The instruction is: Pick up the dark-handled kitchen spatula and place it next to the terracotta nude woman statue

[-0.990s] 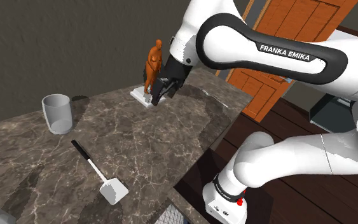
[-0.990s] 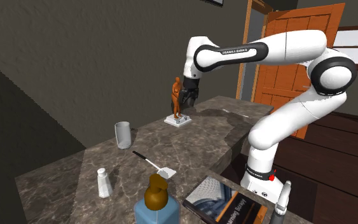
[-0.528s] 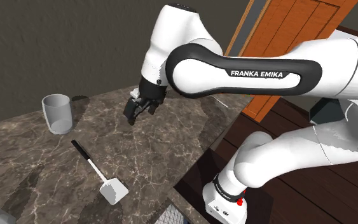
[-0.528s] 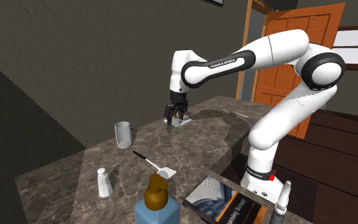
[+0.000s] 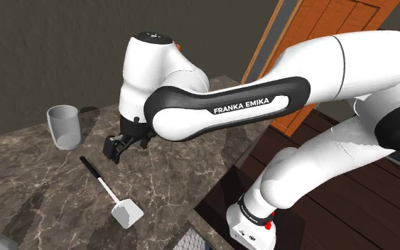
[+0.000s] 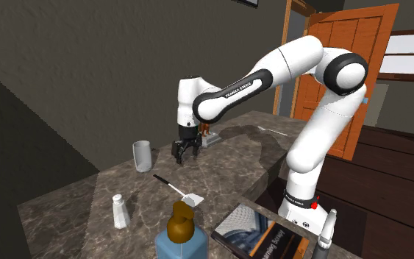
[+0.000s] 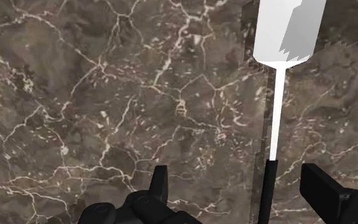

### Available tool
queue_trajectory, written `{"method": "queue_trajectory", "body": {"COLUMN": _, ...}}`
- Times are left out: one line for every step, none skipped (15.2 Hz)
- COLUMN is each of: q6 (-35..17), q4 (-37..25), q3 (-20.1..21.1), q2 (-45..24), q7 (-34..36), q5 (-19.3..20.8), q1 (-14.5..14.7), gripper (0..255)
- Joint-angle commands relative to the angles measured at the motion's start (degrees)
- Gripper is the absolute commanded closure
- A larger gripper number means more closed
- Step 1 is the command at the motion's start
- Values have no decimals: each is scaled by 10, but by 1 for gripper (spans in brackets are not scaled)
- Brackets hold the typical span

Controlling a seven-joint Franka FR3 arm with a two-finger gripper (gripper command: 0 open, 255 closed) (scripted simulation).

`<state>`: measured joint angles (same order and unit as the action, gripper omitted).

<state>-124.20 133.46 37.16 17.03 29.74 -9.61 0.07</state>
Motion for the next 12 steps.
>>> {"method": "queue_trajectory", "body": {"q6": -22, "q4": -12, "q3": 30, "q2": -42, "q7": 43, "q5": 24, "q1": -6, "gripper": 0}}
{"method": "queue_trajectory", "body": {"q6": -31, "q4": -22, "q3": 45, "q2": -67, "q7": 67, "q5": 41, "q1": -10, "gripper": 0}}
{"method": "queue_trajectory", "body": {"q6": -39, "q4": -32, "q3": 58, "q2": -93, "q7": 92, "q5": 62, "q1": -14, "gripper": 0}}
{"method": "queue_trajectory", "body": {"q6": -47, "q4": -44, "q3": 70, "q2": -121, "q7": 119, "q5": 85, "q1": -16, "gripper": 0}}
{"method": "queue_trajectory", "body": {"q6": -53, "q4": -56, "q3": 81, "q2": -150, "q7": 147, "q5": 112, "q1": -17, "gripper": 0}}
{"method": "queue_trajectory", "body": {"q6": -57, "q4": -69, "q3": 88, "q2": -180, "q7": 176, "q5": 140, "q1": -14, "gripper": 0}}
{"method": "queue_trajectory", "body": {"q6": -64, "q4": -66, "q3": 85, "q2": -187, "q7": 180, "q5": 147, "q1": -12, "gripper": 0}}
{"method": "queue_trajectory", "body": {"q6": -71, "q4": -63, "q3": 84, "q2": -193, "q7": 185, "q5": 153, "q1": -11, "gripper": 0}}
{"method": "queue_trajectory", "body": {"q6": -78, "q4": -61, "q3": 84, "q2": -200, "q7": 190, "q5": 160, "q1": -10, "gripper": 0}}
{"method": "queue_trajectory", "body": {"q6": -85, "q4": -58, "q3": 83, "q2": -207, "q7": 195, "q5": 168, "q1": -9, "gripper": 0}}
{"method": "queue_trajectory", "body": {"q6": -92, "q4": -56, "q3": 82, "q2": -214, "q7": 200, "q5": 175, "q1": -8, "gripper": 0}}
{"method": "queue_trajectory", "body": {"q6": -98, "q4": -54, "q3": 81, "q2": -221, "q7": 206, "q5": 183, "q1": -7, "gripper": 0}}
